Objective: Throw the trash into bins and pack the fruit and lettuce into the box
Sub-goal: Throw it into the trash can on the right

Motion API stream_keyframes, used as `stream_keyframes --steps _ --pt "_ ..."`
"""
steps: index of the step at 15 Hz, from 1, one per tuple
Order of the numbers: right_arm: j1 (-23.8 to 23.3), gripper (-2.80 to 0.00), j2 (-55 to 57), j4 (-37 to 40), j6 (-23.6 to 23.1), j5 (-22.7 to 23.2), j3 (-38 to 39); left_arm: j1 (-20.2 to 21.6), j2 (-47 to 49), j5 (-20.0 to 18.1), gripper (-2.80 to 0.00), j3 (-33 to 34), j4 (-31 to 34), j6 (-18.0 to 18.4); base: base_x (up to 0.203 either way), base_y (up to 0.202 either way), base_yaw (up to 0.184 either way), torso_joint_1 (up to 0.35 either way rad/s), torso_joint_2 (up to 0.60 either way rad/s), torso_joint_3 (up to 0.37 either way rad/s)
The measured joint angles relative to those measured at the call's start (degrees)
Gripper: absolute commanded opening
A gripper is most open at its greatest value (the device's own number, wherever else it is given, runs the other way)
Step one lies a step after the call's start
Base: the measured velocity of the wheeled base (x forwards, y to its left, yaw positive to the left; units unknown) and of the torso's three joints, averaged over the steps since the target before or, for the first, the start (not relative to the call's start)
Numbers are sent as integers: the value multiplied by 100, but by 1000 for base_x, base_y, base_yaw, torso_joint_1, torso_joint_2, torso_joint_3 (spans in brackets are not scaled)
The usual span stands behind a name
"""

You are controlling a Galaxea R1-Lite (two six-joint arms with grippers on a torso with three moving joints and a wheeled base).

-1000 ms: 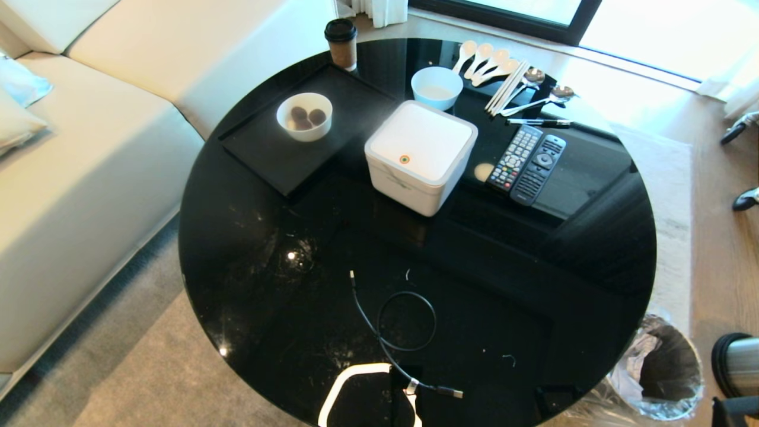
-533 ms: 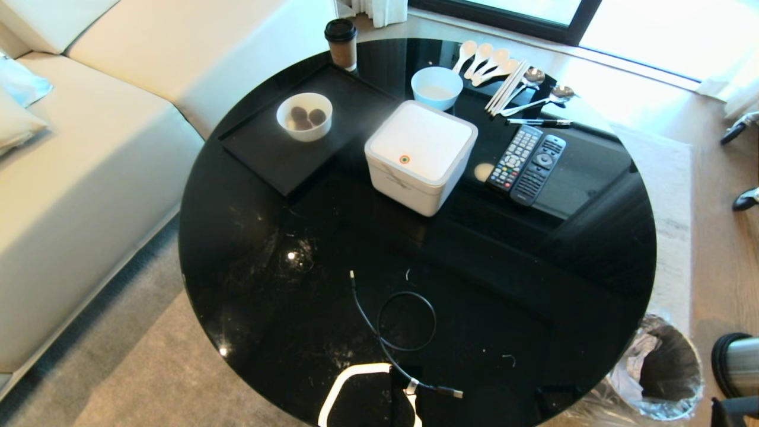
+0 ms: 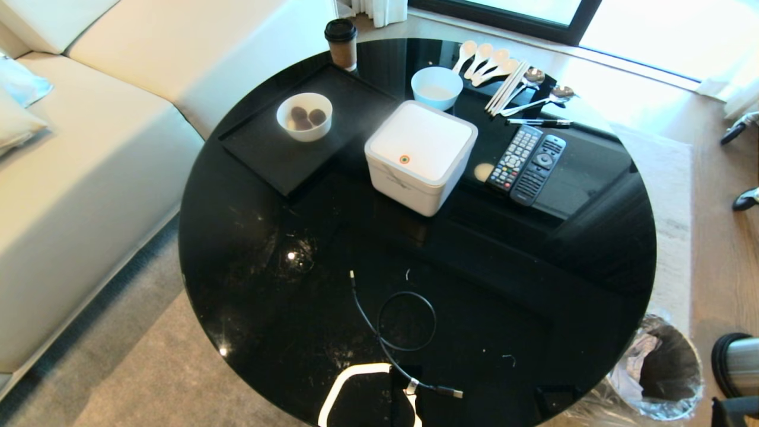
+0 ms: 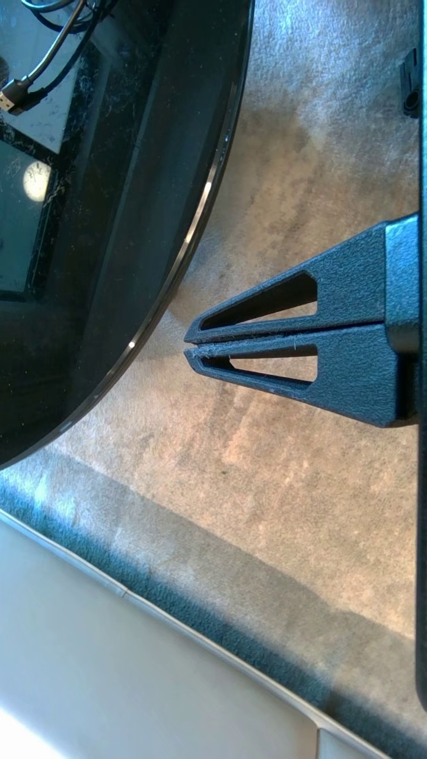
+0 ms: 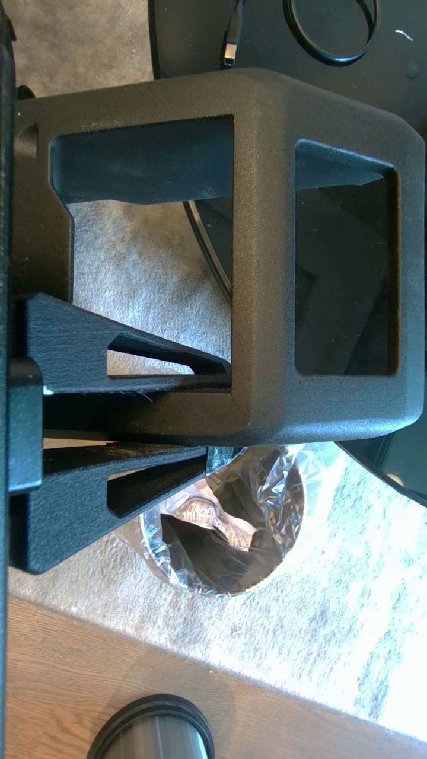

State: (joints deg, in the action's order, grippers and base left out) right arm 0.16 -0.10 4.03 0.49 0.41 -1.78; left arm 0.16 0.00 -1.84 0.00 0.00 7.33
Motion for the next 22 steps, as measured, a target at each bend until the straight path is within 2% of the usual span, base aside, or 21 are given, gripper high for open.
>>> stream_keyframes --steps 22 --pt "0 -280 10 -26 21 0 21 -6 0 2 -280 0 -6 -16 0 0 0 0 0 0"
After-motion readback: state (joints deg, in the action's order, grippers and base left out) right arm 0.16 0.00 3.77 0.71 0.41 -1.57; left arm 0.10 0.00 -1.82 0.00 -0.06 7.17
